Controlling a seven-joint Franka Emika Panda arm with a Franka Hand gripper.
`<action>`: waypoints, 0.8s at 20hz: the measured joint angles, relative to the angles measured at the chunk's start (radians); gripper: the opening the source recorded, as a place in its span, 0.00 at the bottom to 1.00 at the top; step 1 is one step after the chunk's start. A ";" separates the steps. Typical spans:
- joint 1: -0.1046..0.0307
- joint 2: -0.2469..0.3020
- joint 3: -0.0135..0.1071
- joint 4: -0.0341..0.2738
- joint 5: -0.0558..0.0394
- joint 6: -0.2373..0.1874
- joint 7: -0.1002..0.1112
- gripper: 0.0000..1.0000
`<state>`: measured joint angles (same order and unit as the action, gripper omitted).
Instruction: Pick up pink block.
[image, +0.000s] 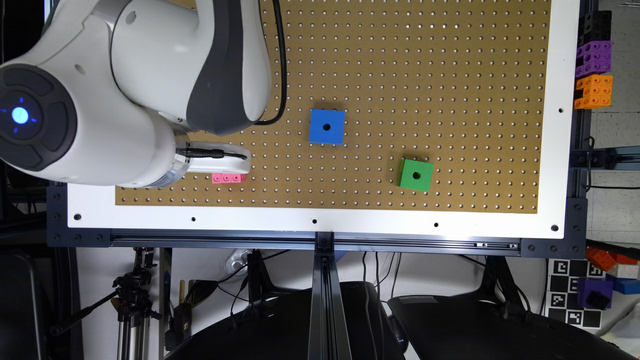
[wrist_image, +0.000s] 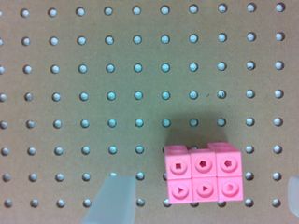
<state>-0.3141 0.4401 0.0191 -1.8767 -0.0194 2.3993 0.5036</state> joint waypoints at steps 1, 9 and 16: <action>0.000 0.007 0.000 0.000 0.0000 0.002 0.000 1.00; 0.000 0.090 0.001 0.020 0.0000 0.056 0.000 1.00; 0.000 0.137 0.001 0.027 0.0000 0.083 0.000 1.00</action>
<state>-0.3137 0.5767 0.0201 -1.8499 -0.0194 2.4825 0.5037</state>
